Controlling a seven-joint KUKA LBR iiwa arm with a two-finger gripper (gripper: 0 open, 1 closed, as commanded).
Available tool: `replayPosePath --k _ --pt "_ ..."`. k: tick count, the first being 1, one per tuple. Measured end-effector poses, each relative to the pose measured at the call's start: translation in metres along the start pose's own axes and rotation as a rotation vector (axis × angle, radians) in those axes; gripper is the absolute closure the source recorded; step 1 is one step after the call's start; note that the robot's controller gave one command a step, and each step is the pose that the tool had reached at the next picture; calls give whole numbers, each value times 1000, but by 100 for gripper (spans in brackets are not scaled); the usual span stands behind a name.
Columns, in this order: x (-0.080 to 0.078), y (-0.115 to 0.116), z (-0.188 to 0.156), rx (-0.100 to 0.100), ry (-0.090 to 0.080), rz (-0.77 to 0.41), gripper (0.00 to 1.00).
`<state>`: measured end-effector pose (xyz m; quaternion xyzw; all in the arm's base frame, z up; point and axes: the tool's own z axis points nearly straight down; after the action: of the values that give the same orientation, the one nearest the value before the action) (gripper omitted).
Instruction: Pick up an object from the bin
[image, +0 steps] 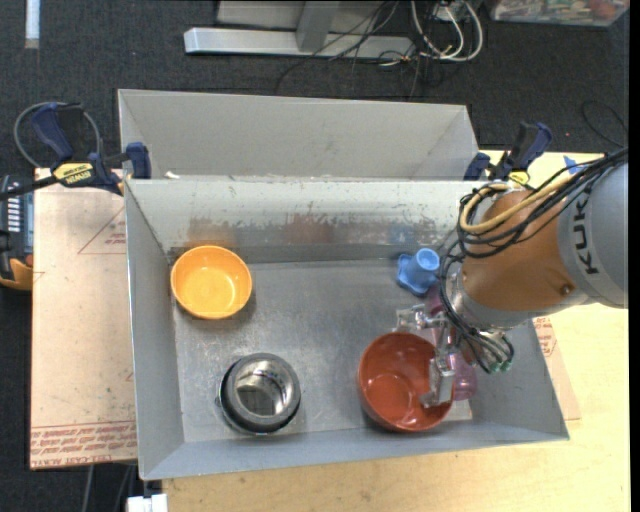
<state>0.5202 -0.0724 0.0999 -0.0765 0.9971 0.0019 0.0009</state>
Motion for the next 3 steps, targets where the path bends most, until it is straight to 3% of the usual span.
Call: replayPosePath --k 1,2,3 --pt "5 -4 28 7 -21 -9 0" --pt "-20 15 20 5 -38 18 100" --pt "-20 15 20 5 -39 17 100"
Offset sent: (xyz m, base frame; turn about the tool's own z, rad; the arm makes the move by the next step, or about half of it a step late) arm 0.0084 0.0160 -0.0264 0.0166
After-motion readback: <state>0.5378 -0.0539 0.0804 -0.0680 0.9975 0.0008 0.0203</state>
